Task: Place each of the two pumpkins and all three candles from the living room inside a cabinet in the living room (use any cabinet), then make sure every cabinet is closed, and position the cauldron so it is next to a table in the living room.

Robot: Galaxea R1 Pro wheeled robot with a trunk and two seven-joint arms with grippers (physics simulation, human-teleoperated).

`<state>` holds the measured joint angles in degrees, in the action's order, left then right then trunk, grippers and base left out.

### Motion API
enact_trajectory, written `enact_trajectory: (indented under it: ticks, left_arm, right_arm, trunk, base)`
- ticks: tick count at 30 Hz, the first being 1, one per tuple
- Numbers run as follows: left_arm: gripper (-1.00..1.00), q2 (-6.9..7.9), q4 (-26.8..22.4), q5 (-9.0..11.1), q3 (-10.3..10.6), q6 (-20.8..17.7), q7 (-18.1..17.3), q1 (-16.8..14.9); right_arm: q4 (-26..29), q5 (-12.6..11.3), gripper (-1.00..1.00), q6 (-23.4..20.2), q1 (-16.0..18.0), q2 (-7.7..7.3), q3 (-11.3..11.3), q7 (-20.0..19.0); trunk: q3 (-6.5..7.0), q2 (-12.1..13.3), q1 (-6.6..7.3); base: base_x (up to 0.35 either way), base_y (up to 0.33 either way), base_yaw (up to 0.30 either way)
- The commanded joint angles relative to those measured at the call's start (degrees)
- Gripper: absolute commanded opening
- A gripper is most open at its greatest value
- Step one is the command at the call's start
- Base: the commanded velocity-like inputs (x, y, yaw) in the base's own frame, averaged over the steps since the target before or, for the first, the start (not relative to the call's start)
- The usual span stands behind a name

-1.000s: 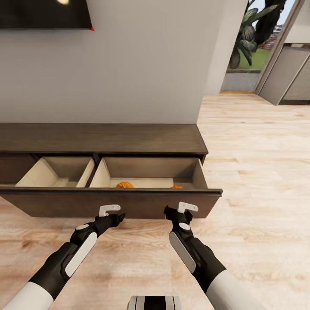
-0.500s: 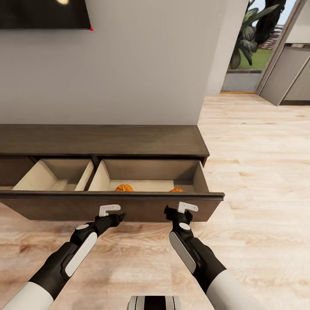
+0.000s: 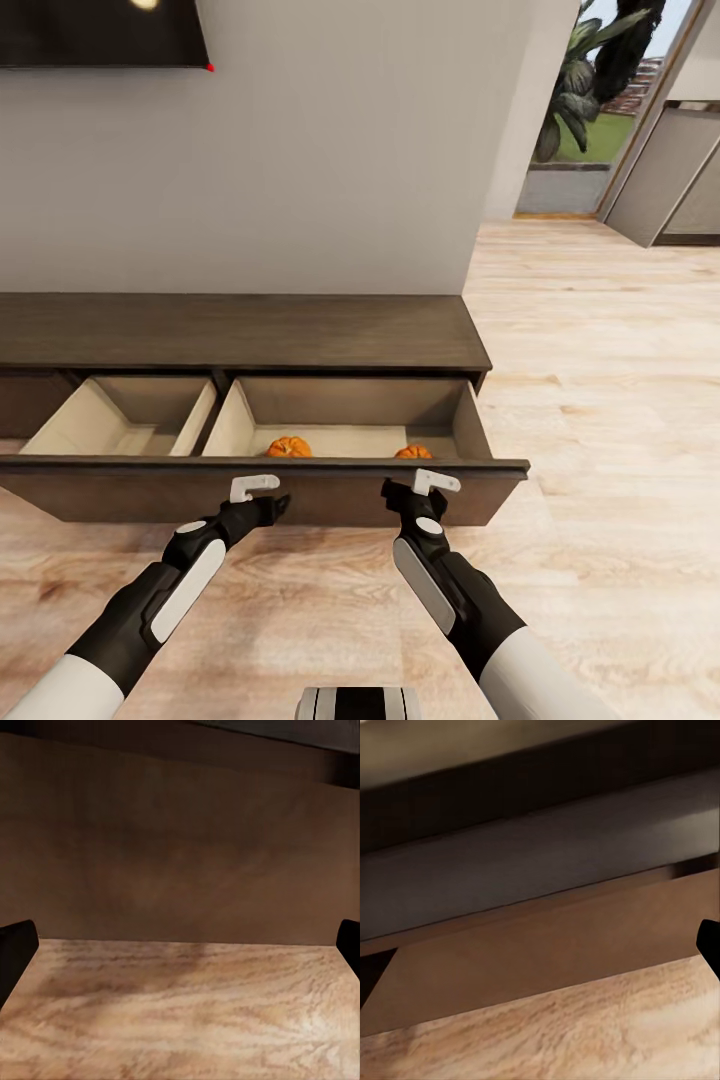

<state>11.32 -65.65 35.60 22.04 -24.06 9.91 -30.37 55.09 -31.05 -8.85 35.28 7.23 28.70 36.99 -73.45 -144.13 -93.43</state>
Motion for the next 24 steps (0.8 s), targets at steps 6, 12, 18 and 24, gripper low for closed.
enact_trajectory:
  ticks: [6, 12, 18, 24]
  left_arm:
    - [1.00, 0.08, -0.13, 0.61, 0.20, -0.11, 0.55, -0.04]
    - [1.00, 0.11, -0.20, 0.61, 0.20, -0.11, 0.55, -0.04]
    - [1.00, 0.11, -0.46, 0.61, 0.19, -0.11, 0.54, -0.04]
    - [1.00, 0.11, -0.53, 0.61, 0.14, -0.11, 0.55, -0.04]
  right_arm:
    - [0.11, 0.02, 1.00, -0.29, 0.05, -0.03, 0.13, 0.36]
    - [0.11, 0.02, 1.00, -0.29, 0.05, 0.02, 0.13, 0.36]
    - [0.11, 0.02, 1.00, -0.29, 0.05, 0.03, 0.13, 0.36]
    - [0.12, 0.02, 1.00, -0.29, 0.05, 0.03, 0.13, 0.36]
  trunk:
    - [-0.04, -0.02, 0.01]
    - [-0.04, -0.02, 0.01]
    - [-0.49, -0.05, -0.04]
    - [-1.37, -0.10, -0.15]
  base:
    - [0.006, 0.002, 0.000]
    - [0.000, 0.000, 0.000]
    - [0.000, 0.000, 0.000]
    - [0.000, 0.000, 0.000]
